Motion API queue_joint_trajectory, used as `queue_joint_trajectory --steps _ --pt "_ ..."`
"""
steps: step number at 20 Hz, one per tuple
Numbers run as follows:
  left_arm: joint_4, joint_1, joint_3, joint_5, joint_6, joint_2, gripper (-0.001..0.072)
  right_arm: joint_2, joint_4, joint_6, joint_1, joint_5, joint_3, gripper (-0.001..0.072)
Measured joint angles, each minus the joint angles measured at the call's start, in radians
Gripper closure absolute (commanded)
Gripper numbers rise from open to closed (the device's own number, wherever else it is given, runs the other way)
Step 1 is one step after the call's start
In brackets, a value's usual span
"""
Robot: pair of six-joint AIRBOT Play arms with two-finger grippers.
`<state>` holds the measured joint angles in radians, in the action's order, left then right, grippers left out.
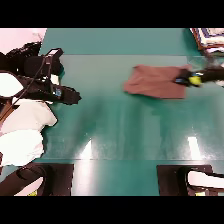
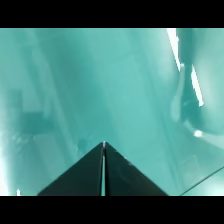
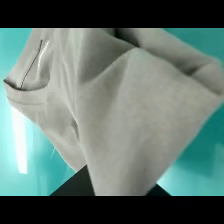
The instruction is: Fold the shirts.
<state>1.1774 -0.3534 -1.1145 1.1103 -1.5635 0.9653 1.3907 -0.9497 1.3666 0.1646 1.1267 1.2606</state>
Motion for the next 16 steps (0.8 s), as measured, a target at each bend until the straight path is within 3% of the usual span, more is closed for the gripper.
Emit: queue_joint_trajectory --steps 5,9,10,11,12,16 --pt "-0.017 -0.045 0.0 -0.09 -0.046 0.0 0.0679 -0.193 -0.014 0.005 0.445 -0.104 -0.22 0.0696" --pt "-0.026 -0.053 0.0 -0.126 -0.059 0.003 0.0679 -0.256 -0.02 0.006 0.672 -0.128 -0.335 0.0684" --pt "-0.026 -0.054 0.0 -0.13 -0.06 0.004 0.0679 -0.263 -0.019 0.006 0.707 -0.126 -0.351 0.0482" --pt "-0.027 -0.055 0.0 -0.131 -0.061 0.004 0.0679 -0.268 -0.021 0.0 0.736 -0.122 -0.362 0.019" --pt "-0.028 -0.056 0.0 -0.133 -0.061 0.004 0.0679 -0.271 -0.022 -0.012 0.758 -0.109 -0.365 0.0151" --pt "-0.028 -0.056 0.0 -0.122 -0.062 0.004 0.0679 -0.274 -0.117 -0.037 0.835 0.0 -0.301 0.0156"
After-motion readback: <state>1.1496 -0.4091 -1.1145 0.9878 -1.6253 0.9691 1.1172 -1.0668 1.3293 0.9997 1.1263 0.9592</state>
